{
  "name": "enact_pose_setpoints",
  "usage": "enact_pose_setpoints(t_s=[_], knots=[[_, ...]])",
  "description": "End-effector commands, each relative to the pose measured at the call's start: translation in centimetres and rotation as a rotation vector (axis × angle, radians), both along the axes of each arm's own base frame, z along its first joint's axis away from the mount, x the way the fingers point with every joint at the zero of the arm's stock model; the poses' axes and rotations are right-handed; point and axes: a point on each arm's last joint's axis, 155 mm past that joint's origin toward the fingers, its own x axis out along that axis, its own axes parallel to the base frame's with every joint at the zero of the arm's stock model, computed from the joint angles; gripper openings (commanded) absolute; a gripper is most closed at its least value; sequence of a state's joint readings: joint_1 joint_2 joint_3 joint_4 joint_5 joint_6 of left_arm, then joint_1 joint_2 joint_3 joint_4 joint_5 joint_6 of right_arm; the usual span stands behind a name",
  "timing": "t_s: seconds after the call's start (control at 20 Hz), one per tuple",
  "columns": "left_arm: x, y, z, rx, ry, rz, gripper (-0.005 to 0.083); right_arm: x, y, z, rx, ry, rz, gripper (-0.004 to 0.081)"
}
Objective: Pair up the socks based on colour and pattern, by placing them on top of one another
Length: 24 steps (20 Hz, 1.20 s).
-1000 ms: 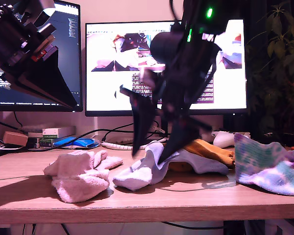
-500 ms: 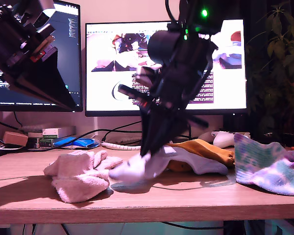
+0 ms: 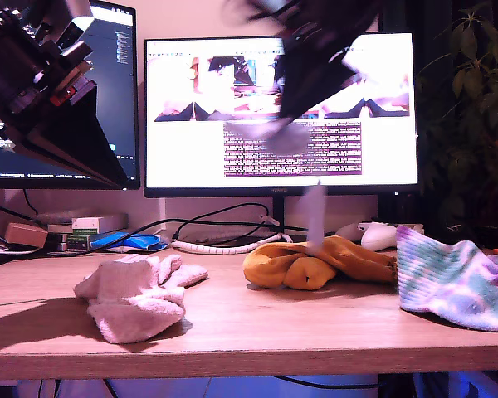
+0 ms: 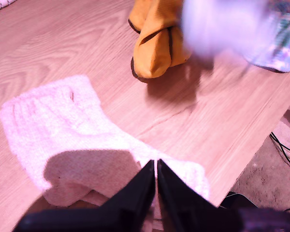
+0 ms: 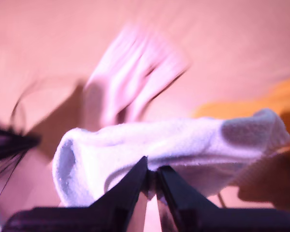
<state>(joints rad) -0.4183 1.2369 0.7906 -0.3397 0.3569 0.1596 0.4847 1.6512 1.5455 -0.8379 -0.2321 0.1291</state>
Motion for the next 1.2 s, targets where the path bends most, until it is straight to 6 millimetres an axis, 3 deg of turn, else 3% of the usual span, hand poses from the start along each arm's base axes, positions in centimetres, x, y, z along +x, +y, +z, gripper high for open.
enact_pose_setpoints(t_s=[0.0,0.1,0.3,0.45,0.75,0.85,1.0,1.15], knots=[[-0.6,0.2,-0.8,0.007,0.019,0.001,-0.0023,1.1,-3.2,-1.2,-0.038,0.034,-0.075,-0.0013],[-0.6,0.3,-0.9,0.009,0.023,0.000,-0.0023,2.2,-6.9,-1.1,-0.060,0.038,-0.155,-0.0013],[-0.6,0.3,-0.9,0.012,0.019,-0.004,-0.0023,2.2,-13.0,-2.2,-0.101,0.117,-0.270,-0.0013],[-0.6,0.2,-0.9,0.012,0.017,-0.006,-0.0023,1.0,-16.3,-3.2,-0.153,0.184,-0.299,-0.0013],[-0.6,0.2,-0.9,0.020,0.007,-0.017,-0.0023,-2.3,-24.9,-4.7,-0.458,0.281,-0.342,-0.0013],[-0.6,0.2,-0.9,0.020,0.007,-0.017,-0.0023,-3.1,-25.9,-4.8,-0.510,0.305,-0.318,-0.0013],[-0.6,0.2,-0.9,0.020,0.006,-0.017,-0.0023,-2.2,-26.5,-5.0,-0.536,0.275,-0.290,-0.0013],[-0.6,0.2,-0.9,0.020,0.007,-0.017,-0.0023,-1.9,-26.5,-6.6,-0.573,0.300,-0.183,-0.0013]])
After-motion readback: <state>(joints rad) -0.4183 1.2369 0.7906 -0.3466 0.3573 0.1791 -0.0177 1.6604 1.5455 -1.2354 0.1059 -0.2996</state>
